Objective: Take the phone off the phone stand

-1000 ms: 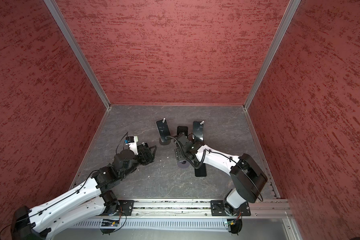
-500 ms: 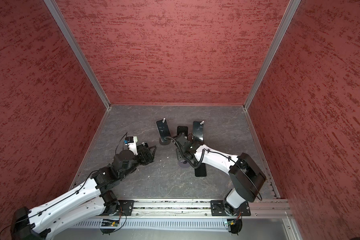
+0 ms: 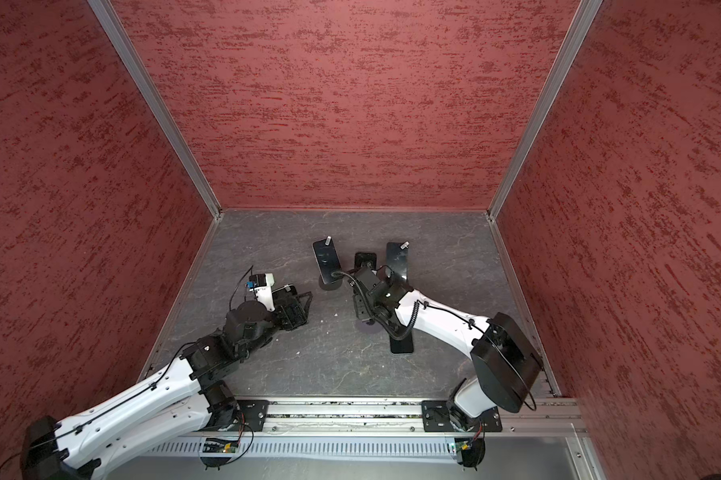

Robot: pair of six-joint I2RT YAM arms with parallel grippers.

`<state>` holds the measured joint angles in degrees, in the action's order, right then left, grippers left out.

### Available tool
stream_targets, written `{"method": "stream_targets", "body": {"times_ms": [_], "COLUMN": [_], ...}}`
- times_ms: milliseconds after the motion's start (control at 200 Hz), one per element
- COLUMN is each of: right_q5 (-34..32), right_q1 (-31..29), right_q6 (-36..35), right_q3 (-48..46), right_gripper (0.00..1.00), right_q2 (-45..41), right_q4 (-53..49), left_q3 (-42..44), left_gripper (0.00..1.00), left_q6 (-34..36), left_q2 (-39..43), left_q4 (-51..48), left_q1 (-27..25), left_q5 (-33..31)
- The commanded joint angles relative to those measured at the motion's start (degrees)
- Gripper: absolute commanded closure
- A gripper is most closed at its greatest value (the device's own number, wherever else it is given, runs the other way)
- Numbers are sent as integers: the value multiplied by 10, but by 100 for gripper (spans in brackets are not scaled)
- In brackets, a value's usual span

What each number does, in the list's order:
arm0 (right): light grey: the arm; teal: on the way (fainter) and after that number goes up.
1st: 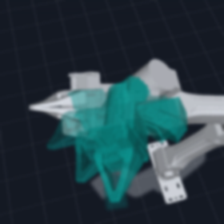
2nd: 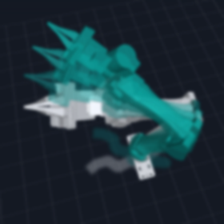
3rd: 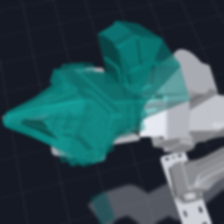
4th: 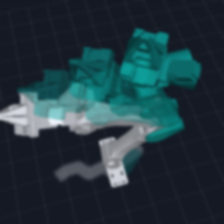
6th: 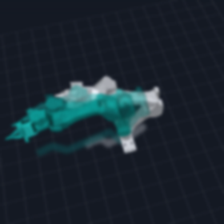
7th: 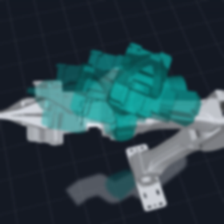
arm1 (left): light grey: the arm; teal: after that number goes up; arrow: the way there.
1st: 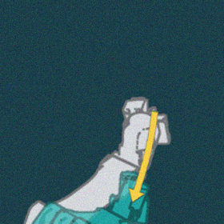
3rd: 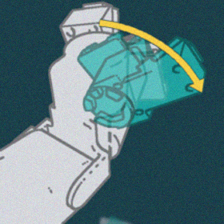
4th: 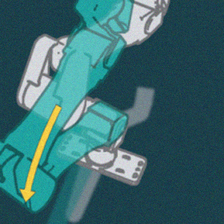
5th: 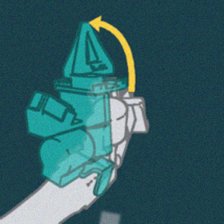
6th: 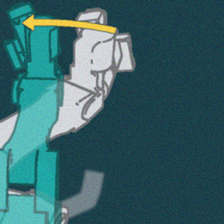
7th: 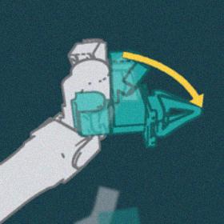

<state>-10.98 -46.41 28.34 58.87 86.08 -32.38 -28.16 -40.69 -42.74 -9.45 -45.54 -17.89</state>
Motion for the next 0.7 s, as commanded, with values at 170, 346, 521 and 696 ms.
{"method": "stream_targets", "body": {"times_ms": [170, 346, 521, 696], "right_q5": [-34, -50, -63, -76], "right_q1": [-2, 10, 37, 92], "right_q6": [33, 46, 52, 36], "right_q3": [9, -13, -39, -68], "right_gripper": [42, 42, 43, 42], "right_q2": [-51, -81, -112, -137], "right_q4": [-58, -86, -106, -110], "left_q3": [5, 5, 4, 2], "left_gripper": [0, 0, 1, 0], "left_q6": [-2, -1, 0, -2], "left_q2": [2, 0, -4, -7], "left_q4": [-4, 1, 4, 6], "left_q1": [4, 4, 4, 4], "left_q5": [5, 5, 7, 12]}}
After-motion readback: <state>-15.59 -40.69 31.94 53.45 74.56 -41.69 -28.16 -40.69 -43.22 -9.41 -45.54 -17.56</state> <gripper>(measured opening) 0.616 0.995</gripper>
